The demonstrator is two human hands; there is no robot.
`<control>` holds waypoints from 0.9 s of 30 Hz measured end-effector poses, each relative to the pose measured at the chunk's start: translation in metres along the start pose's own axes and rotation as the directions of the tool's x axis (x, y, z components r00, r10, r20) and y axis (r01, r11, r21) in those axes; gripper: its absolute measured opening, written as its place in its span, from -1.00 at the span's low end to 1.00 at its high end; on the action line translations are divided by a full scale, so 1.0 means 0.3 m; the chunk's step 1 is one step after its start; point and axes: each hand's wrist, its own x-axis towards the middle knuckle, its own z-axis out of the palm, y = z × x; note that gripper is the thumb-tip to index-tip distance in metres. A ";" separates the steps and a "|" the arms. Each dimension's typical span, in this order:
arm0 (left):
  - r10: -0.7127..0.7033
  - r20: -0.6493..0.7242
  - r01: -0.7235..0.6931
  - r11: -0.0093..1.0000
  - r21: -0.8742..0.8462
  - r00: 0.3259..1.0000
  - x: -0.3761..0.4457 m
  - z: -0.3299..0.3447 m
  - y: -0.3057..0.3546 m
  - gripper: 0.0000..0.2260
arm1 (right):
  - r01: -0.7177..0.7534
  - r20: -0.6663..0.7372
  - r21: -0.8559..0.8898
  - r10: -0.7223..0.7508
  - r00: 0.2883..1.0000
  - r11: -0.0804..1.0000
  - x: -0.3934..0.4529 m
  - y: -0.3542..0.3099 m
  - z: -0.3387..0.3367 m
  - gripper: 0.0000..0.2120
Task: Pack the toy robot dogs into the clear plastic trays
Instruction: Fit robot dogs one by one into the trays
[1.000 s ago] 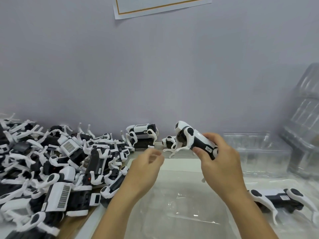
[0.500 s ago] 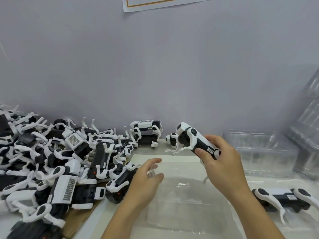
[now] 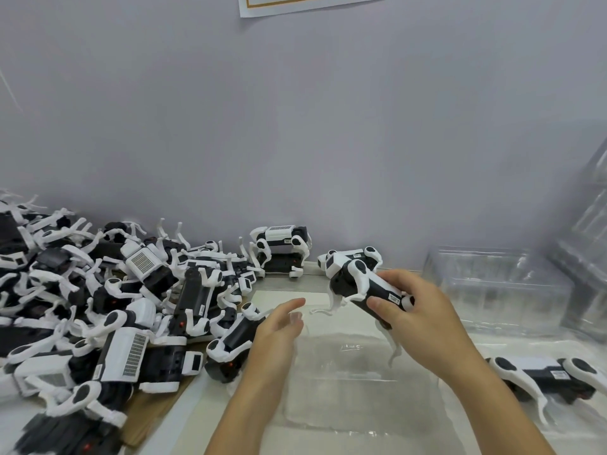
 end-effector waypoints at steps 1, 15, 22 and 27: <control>-0.007 0.005 0.007 1.000 -0.015 1.000 0.005 0.004 -0.001 -0.66 | -0.002 0.019 -0.020 0.002 1.000 1.000 -0.001 0.000 0.002 -0.78; -0.011 0.043 0.014 0.996 -0.087 0.999 0.066 0.030 0.004 -0.63 | 0.056 0.159 -0.380 0.005 0.987 0.923 -0.019 -0.005 0.052 -0.87; 0.017 0.050 -0.019 0.999 0.039 0.999 0.074 0.024 -0.004 -0.60 | 0.081 0.160 -0.300 -0.033 0.987 0.951 -0.019 -0.037 0.033 -0.73; 0.026 0.050 -0.031 0.995 0.091 0.998 0.063 0.025 0.002 -0.55 | 0.113 0.203 -0.421 -0.028 0.979 0.900 -0.018 -0.034 0.032 -0.75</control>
